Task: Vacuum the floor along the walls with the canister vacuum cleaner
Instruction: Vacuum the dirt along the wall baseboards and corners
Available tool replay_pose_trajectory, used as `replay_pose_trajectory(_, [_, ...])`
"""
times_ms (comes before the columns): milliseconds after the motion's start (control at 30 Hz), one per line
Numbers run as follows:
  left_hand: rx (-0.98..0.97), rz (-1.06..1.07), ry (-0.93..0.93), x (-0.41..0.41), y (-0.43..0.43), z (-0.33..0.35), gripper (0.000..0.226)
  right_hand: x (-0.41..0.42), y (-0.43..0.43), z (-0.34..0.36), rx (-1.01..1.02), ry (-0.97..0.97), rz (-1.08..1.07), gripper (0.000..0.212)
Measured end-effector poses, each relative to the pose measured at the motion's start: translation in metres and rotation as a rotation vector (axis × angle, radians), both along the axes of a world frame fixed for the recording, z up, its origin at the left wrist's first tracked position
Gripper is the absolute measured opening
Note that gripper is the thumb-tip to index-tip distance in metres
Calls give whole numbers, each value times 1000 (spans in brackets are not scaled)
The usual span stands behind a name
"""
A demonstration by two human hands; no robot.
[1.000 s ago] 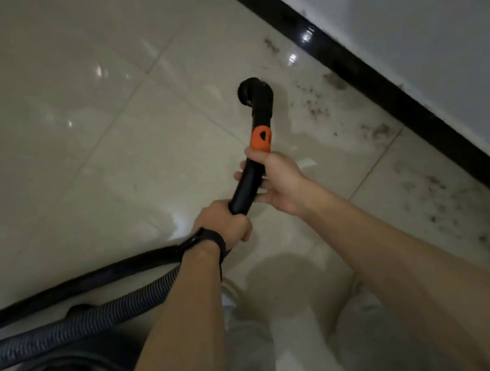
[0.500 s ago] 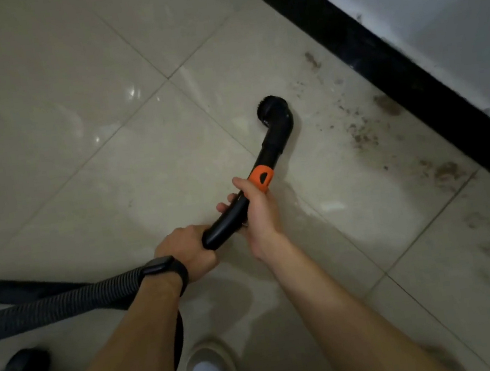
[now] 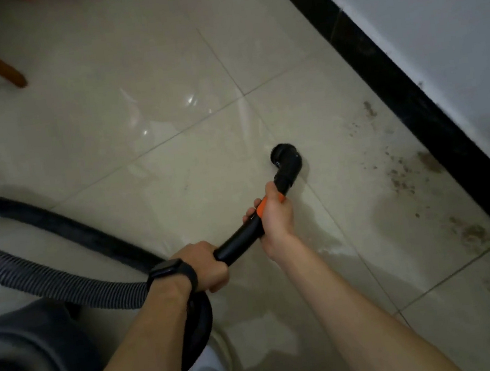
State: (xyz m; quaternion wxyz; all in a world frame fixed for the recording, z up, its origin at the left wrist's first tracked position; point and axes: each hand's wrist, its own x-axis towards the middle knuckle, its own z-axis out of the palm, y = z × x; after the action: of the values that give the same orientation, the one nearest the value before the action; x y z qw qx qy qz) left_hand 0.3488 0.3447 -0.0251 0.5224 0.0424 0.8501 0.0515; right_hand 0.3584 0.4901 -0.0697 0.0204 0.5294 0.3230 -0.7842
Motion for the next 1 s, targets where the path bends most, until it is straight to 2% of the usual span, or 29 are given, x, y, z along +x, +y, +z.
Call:
replay_pose_trajectory(100, [35, 102, 17, 4, -16, 3, 16, -11, -17, 6, 83, -10, 90, 26])
replay_pose_trajectory(267, [210, 86, 343, 10, 7, 0, 20, -38, 19, 14, 220, -62, 119, 28])
replay_pose_trajectory(400, [276, 140, 469, 7, 36, 6, 23, -69, 46, 28, 259, -71, 250, 26])
replay_pose_trajectory(567, [323, 360, 460, -2, 38, 7, 19, -106, 33, 38, 321, -43, 449, 19])
replay_pose_trajectory(767, [262, 582, 456, 9, 11, 2, 20, -119, -16, 28, 309, 7, 672, 21])
replay_pose_trajectory(1000, [126, 800, 213, 59, -30, 11, 29, -65, -83, 6, 257, -21, 856, 31])
